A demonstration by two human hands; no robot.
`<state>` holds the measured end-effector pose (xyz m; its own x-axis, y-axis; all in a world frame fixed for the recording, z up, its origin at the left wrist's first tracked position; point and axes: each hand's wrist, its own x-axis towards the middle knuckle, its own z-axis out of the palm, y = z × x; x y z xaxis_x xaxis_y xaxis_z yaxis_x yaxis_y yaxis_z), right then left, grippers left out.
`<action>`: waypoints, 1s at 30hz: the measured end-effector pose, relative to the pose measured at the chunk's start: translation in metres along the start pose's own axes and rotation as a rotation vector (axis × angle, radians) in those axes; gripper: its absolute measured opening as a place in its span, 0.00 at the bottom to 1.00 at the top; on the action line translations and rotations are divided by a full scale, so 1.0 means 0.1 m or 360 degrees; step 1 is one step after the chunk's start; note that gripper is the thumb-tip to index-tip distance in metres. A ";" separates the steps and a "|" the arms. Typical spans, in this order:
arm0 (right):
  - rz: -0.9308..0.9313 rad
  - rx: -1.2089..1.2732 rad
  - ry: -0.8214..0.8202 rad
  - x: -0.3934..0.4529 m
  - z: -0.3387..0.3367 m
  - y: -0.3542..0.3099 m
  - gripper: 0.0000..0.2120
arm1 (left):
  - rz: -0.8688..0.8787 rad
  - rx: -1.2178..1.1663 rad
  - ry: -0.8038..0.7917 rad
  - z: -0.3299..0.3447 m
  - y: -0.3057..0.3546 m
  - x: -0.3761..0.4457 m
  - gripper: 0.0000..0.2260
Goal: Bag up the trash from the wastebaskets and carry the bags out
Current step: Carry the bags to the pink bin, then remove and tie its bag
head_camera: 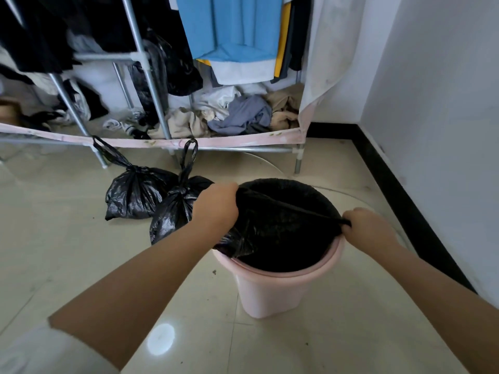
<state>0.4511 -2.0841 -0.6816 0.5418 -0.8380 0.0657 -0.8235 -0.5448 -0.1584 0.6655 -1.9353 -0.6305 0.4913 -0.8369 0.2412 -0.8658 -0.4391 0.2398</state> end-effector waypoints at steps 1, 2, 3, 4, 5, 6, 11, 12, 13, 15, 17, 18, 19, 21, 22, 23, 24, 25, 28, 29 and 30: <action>0.0003 0.0079 -0.0008 0.03 -0.02 0.02 0.09 | -0.0059 -0.0223 -0.0013 -0.03 0.01 0.04 0.09; 0.0032 0.0179 -0.0010 0.05 -0.05 0.02 0.11 | -0.0114 -0.0421 -0.0021 -0.08 0.03 0.07 0.10; 0.0075 0.0299 -0.0008 0.05 -0.11 0.02 0.12 | -0.0180 -0.0590 -0.0037 -0.12 0.06 0.11 0.11; 0.0118 0.0459 0.0003 0.07 -0.17 0.00 0.13 | -0.0262 -0.0744 -0.0076 -0.16 0.08 0.15 0.11; 0.0156 0.0634 0.0033 0.08 -0.24 -0.03 0.14 | -0.0353 -0.0895 -0.0123 -0.19 0.10 0.19 0.10; 0.0168 0.0751 0.0087 0.11 -0.31 -0.05 0.14 | -0.0455 -0.1051 -0.0174 -0.22 0.12 0.24 0.10; -0.0255 0.0516 0.0003 0.18 -0.57 -0.18 0.12 | -0.0804 -0.1726 -0.0322 -0.36 0.18 0.31 0.11; -0.0333 0.0492 -0.0083 0.19 -0.60 -0.19 0.12 | -0.0861 -0.1857 -0.0329 -0.39 0.18 0.30 0.11; -0.0367 0.0481 -0.0159 0.21 -0.62 -0.17 0.12 | -0.0925 -0.1981 -0.0323 -0.42 0.18 0.28 0.11; -0.0310 0.0422 -0.0330 0.27 -0.64 -0.11 0.13 | -0.1057 -0.2196 -0.0304 -0.49 0.22 0.30 0.10; -0.0167 0.0494 -0.0536 0.35 -0.63 0.00 0.15 | -0.1166 -0.2292 -0.0318 -0.53 0.24 0.31 0.09; -0.0033 0.0657 -0.0611 0.40 -0.61 0.07 0.16 | -0.1176 -0.2212 -0.0334 -0.54 0.24 0.33 0.09; 0.0148 0.0945 -0.0669 0.44 -0.60 0.11 0.16 | -0.1135 -0.2036 -0.0367 -0.54 0.23 0.34 0.08; 0.0608 0.1573 -0.0645 0.54 -0.54 0.14 0.15 | -0.0888 -0.1476 -0.0425 -0.48 0.15 0.36 0.11; 0.0813 0.1673 -0.0600 0.58 -0.48 0.14 0.14 | -0.0716 -0.1182 -0.0417 -0.45 0.10 0.36 0.12; 0.0943 0.1585 -0.0580 0.61 -0.42 0.12 0.15 | -0.0553 -0.0942 -0.0398 -0.41 0.05 0.34 0.11; 0.1000 0.1375 -0.0606 0.63 -0.34 0.11 0.18 | -0.0409 -0.0767 -0.0389 -0.38 0.00 0.31 0.09; 0.1028 0.1224 -0.0658 0.63 -0.26 0.09 0.21 | -0.0290 -0.0637 -0.0401 -0.36 -0.04 0.26 0.08; 0.1098 0.1262 -0.0762 0.65 -0.06 0.06 0.16 | -0.0086 -0.0305 -0.0524 -0.34 -0.13 0.13 0.08; 0.1141 0.1285 -0.0776 0.65 -0.03 0.06 0.15 | -0.0056 -0.0231 -0.0552 -0.34 -0.15 0.12 0.10; 0.1177 0.1316 -0.0771 0.64 -0.01 0.08 0.16 | -0.0038 -0.0174 -0.0564 -0.35 -0.15 0.11 0.11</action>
<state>0.4793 -2.1424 -0.6771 0.1385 -0.7432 -0.6546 -0.7003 0.3939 -0.5953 0.6876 -1.9266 -0.5984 0.4314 -0.8964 -0.1018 -0.8299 -0.4385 0.3450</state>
